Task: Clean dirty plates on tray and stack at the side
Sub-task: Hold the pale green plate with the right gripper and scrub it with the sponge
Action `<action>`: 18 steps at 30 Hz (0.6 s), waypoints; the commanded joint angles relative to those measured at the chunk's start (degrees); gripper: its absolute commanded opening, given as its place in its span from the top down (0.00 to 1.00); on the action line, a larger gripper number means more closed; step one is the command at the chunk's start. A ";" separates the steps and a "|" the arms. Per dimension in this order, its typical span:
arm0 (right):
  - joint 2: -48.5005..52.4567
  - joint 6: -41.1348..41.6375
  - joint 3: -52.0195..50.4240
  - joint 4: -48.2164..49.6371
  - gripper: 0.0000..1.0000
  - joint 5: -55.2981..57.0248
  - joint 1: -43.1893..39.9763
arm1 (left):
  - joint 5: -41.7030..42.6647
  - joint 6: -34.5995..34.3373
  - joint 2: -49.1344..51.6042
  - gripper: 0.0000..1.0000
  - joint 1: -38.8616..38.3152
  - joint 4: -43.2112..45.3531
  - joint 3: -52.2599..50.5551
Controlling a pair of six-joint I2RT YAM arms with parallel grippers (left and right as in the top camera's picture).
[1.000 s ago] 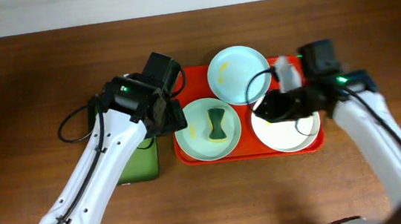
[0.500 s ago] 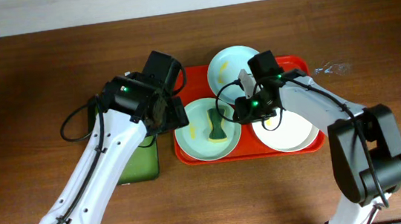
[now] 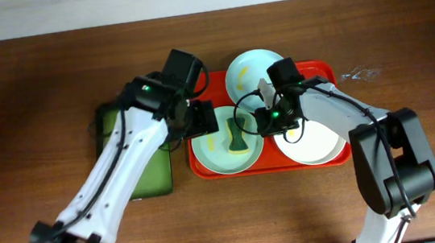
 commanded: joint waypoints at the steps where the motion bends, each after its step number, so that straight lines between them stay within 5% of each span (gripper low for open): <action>1: 0.72 -0.28 -0.76 0.15 0.92 0.63 0.31 | 4.96 3.32 4.02 0.34 0.07 1.86 0.00; 3: 0.72 -0.26 -0.76 0.26 0.95 0.63 0.31 | 5.97 4.83 5.79 0.60 0.09 2.62 0.00; 5: 0.72 -0.07 -0.76 0.48 0.95 0.61 0.31 | 7.74 6.08 8.66 0.70 0.07 3.30 0.00; 7: 0.72 -0.09 -0.76 0.50 0.95 0.44 0.31 | 10.16 7.43 11.80 0.60 0.07 4.92 0.00; 10: 0.72 -0.09 -0.76 0.42 0.95 0.42 0.31 | 17.92 10.80 15.96 0.62 0.07 9.25 0.00; 18: 0.72 -0.09 -0.76 0.57 0.94 0.39 0.31 | 20.94 10.73 20.41 0.62 -0.76 15.23 0.00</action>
